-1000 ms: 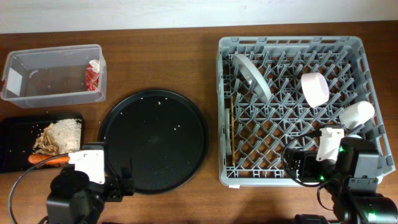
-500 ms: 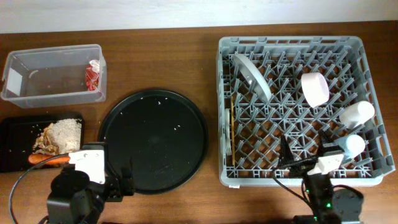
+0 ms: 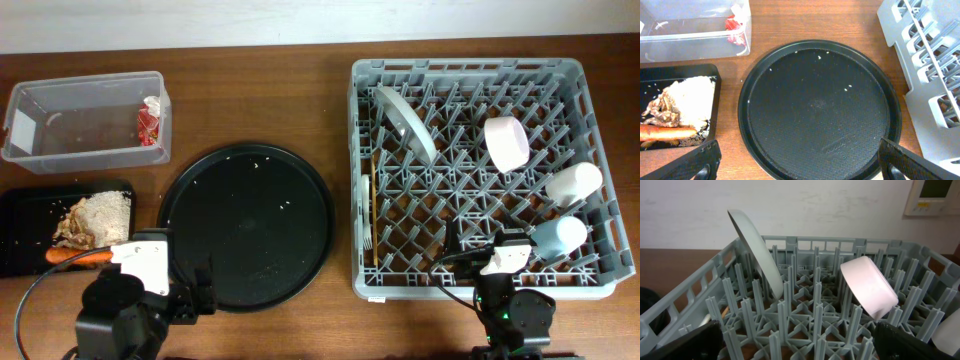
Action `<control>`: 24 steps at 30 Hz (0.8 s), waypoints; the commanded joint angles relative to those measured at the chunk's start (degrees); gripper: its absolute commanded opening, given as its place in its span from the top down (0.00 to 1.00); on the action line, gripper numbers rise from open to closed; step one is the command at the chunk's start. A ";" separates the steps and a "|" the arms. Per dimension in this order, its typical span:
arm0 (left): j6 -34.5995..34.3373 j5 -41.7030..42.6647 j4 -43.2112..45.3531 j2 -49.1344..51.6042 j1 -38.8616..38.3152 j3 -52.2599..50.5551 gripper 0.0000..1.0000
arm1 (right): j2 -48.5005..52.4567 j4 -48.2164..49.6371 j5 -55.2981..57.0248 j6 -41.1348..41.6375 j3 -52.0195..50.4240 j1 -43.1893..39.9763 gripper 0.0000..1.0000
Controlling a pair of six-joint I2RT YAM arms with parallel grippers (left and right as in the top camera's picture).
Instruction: Sort waste into correct bins and load items into the dishwasher rack
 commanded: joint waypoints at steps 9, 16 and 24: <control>0.90 -0.68 0.09 -0.17 0.20 -0.22 0.01 | -0.48 -0.44 1.11 -0.15 -0.26 0.35 0.01; 0.92 -0.90 4.66 -5.25 2.99 -7.50 0.01 | -0.48 -0.44 1.11 -0.15 -0.26 0.35 0.01; 1.22 0.46 52.43 -29.81 5.20 -46.36 0.01 | -0.48 -0.44 1.11 -0.15 -0.26 0.35 0.01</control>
